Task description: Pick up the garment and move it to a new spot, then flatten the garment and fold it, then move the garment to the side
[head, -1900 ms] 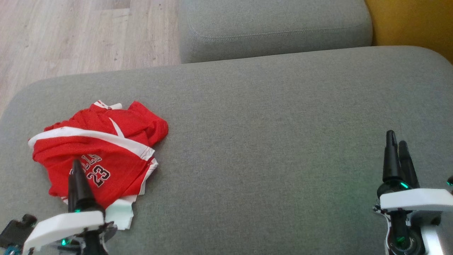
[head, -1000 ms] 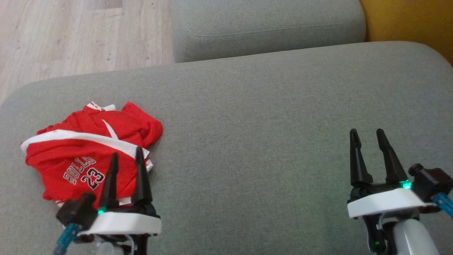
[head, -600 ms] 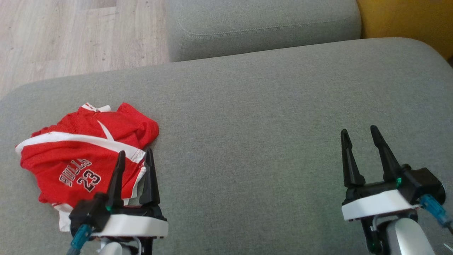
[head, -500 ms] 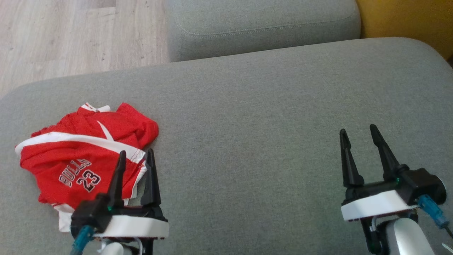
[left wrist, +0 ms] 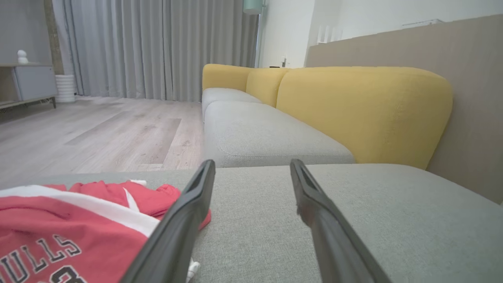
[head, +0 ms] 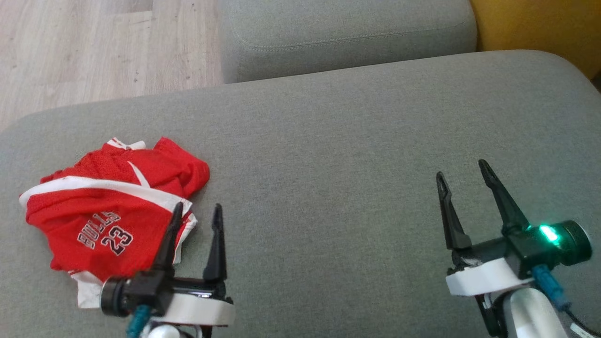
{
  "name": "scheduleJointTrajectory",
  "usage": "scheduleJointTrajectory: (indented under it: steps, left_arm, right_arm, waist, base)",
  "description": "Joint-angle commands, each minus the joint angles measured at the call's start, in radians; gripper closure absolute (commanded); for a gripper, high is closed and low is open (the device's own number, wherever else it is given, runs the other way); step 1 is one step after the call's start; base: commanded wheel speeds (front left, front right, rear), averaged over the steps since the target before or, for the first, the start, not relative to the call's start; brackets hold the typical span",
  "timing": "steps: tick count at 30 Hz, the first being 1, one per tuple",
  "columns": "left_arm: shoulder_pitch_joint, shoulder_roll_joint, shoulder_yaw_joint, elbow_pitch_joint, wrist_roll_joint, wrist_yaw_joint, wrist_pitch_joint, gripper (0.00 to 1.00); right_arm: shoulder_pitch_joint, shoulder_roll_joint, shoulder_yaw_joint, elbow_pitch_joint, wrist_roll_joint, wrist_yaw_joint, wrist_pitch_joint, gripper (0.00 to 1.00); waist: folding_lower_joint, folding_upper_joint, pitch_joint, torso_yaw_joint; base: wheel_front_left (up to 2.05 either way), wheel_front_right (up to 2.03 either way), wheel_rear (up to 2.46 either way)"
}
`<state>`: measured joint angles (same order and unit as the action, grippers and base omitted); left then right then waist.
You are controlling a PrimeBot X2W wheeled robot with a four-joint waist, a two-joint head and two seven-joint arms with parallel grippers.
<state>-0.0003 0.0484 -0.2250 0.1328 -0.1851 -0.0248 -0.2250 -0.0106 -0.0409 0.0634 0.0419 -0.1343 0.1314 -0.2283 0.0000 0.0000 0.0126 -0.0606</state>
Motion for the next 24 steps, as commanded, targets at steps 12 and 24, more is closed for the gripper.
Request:
scheduleJointTrajectory:
  steps: [12, 24]
  left_arm:
    - [-0.056, 0.01, -0.006, -0.048, 0.088, 0.047, -0.037, 0.0]
    - [-0.029, 0.002, 0.029, -0.017, -0.228, 0.009, -0.037, 0.0]
  right_arm:
    - [-0.043, -0.009, 0.047, -0.049, -0.079, -0.001, -0.033, 0.0]
    - [-0.021, -0.009, 0.02, 0.005, 0.294, -0.001, -0.033, 0.0]
  waist:
    - [0.0, 0.0, 0.0, 0.004]
    - [0.0, 0.0, -0.005, 0.002]
  base:
    - [0.0, 0.0, 0.0]
    - [0.0, 0.0, 0.0]
